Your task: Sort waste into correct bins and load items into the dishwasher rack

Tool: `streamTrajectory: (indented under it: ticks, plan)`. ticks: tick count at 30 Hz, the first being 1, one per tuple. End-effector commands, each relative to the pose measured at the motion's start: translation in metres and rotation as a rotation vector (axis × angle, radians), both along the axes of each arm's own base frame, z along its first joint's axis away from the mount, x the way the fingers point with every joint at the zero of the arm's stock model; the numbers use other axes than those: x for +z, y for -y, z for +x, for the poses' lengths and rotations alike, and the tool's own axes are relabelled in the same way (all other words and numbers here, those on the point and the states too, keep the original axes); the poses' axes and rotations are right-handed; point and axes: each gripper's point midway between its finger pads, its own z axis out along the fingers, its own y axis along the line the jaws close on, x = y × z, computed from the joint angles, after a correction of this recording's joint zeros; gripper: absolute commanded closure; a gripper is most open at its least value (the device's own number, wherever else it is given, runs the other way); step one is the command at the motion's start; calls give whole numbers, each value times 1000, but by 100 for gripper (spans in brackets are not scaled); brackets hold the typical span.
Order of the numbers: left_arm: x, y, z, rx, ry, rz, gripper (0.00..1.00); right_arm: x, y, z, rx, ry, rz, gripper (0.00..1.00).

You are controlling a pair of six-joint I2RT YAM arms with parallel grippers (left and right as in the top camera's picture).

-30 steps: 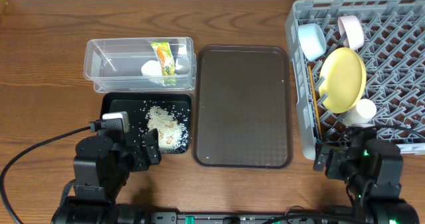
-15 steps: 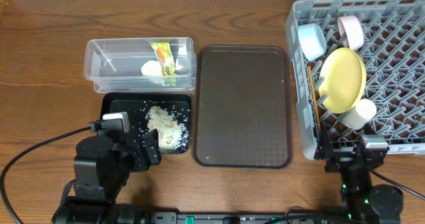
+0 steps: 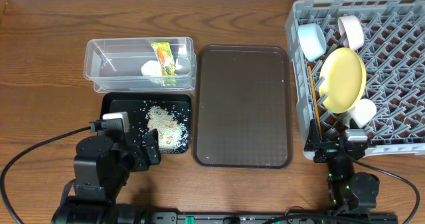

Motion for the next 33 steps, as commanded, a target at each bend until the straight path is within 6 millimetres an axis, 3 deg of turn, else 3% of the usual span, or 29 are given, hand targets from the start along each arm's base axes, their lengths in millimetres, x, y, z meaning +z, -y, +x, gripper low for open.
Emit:
streamTrajectory:
  ticks: [1, 25, 28, 33]
  plan:
    - [0, 1, 0, -8, 3, -5, 2, -1, -3, 0, 12, -4, -9, 1]
    - [1, 1, -1, -7, 7, -5, 2, -1, -3, 0, 12, -4, -9, 1]
    - [1, -8, -6, 12, 33, 41, 2, -1, -3, 0, 13, -4, -9, 1]
    - [-14, -10, -4, -16, 153, 88, 2, -1, -3, 0, 13, -4, -9, 1]
